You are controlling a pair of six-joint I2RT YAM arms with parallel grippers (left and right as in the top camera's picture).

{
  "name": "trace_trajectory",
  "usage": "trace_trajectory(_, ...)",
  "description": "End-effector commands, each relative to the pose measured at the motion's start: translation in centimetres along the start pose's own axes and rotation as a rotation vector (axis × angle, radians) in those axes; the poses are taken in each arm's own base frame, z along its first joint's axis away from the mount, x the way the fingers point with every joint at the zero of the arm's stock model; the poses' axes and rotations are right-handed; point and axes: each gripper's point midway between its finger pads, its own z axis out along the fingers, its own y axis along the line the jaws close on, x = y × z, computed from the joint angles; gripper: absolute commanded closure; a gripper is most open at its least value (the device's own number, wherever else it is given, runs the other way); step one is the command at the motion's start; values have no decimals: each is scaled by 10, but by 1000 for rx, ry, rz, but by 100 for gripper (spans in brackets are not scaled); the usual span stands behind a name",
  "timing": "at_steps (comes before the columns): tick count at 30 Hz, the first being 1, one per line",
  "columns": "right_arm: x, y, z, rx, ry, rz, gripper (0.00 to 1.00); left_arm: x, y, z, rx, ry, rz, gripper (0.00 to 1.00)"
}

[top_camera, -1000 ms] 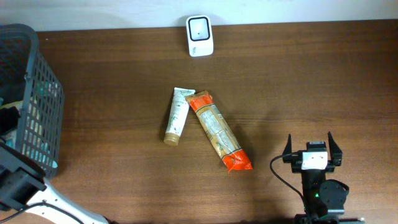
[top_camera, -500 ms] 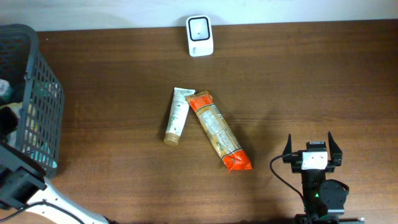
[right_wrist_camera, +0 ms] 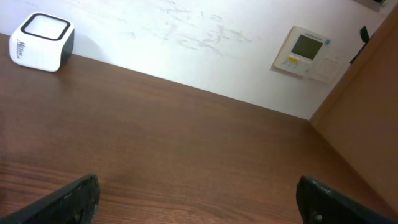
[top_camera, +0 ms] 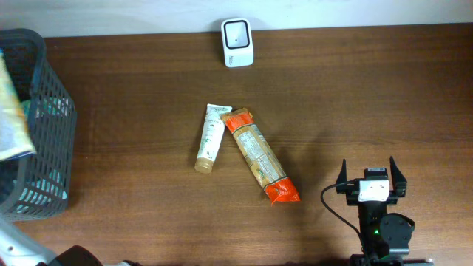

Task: Scan the item barcode
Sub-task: 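Reach the left gripper into the basket and grasp a clear wrapped packet, then place the clear packet on the table left of the tube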

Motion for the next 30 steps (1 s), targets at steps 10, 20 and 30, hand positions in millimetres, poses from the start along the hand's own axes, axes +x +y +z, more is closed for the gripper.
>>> trace_trajectory(10,4,-2,0,16,10,-4,1,189,-193,111,321,444,256,100)
trace_trajectory(20,4,-2,0,16,10,-4,1,288,-240,148,393,561,329,25)
trace_trajectory(30,4,-2,0,16,10,-4,1,37,-221,74,295,-80,341,1)
